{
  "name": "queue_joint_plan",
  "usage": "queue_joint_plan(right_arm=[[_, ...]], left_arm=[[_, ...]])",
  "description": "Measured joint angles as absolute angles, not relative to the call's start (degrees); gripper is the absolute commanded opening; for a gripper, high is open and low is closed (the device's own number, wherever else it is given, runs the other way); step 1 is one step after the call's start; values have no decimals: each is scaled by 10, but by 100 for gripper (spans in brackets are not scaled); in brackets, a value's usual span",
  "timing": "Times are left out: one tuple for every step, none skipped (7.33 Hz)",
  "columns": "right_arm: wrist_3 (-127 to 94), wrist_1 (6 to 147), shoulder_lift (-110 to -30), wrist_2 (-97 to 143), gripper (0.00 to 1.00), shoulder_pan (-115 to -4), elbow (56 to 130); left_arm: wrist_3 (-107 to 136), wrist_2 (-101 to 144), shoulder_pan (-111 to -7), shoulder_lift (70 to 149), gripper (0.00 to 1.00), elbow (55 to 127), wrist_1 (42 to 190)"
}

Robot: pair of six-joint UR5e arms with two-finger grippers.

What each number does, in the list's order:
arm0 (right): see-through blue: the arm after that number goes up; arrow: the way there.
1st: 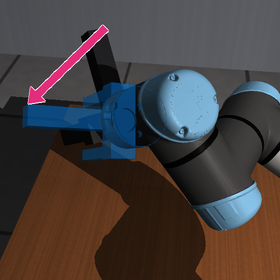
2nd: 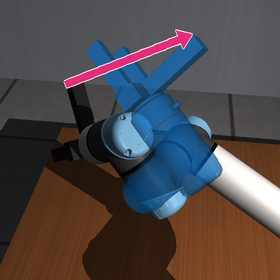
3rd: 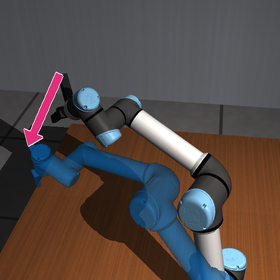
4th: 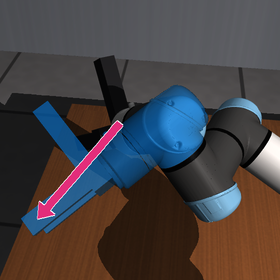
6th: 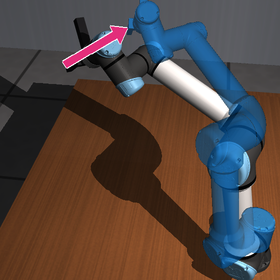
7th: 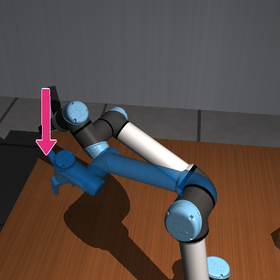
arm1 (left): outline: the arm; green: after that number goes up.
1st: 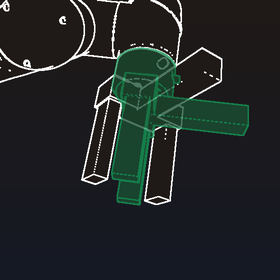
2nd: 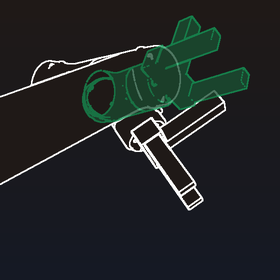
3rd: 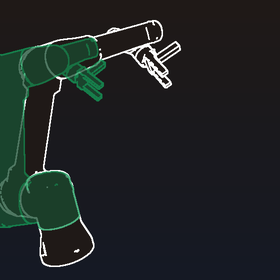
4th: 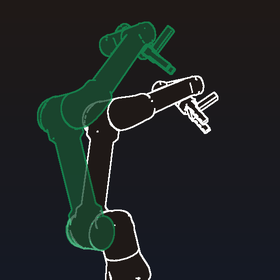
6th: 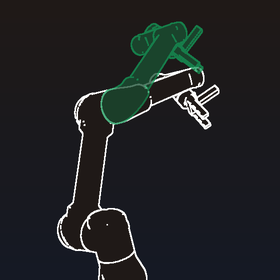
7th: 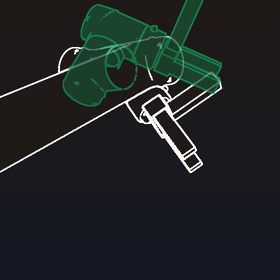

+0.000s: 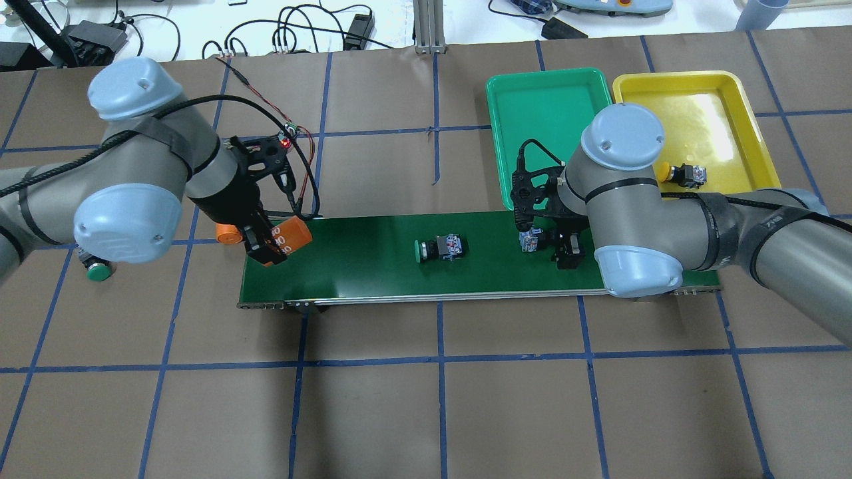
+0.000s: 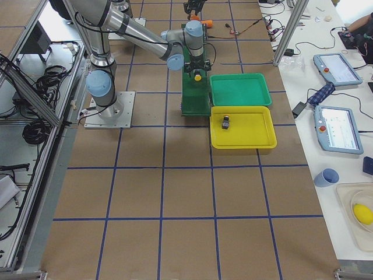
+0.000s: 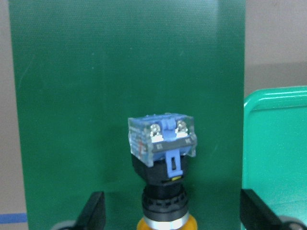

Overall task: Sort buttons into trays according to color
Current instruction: 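Grasp next belt button with right gripper while left carries cylinder to belt, then place button in yellow tray with right gripper while left releases cylinder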

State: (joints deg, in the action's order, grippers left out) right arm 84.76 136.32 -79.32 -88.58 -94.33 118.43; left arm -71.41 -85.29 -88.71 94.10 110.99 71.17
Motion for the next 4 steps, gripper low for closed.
queue_joint_plan(right_arm=[[846, 1364, -789, -887, 22, -944, 1182], [847, 1364, -786, -888, 6, -945, 1181], [847, 1362, -784, -889, 3, -945, 1179], [848, 1358, -783, -891, 0, -944, 1176]], left_arm=[[-746, -869, -923, 945, 0, 1113, 702], [-791, -880, -945, 952, 0, 1115, 687], [-839, -885, -953, 961, 0, 1113, 671], [-869, -890, -956, 973, 0, 1112, 655]])
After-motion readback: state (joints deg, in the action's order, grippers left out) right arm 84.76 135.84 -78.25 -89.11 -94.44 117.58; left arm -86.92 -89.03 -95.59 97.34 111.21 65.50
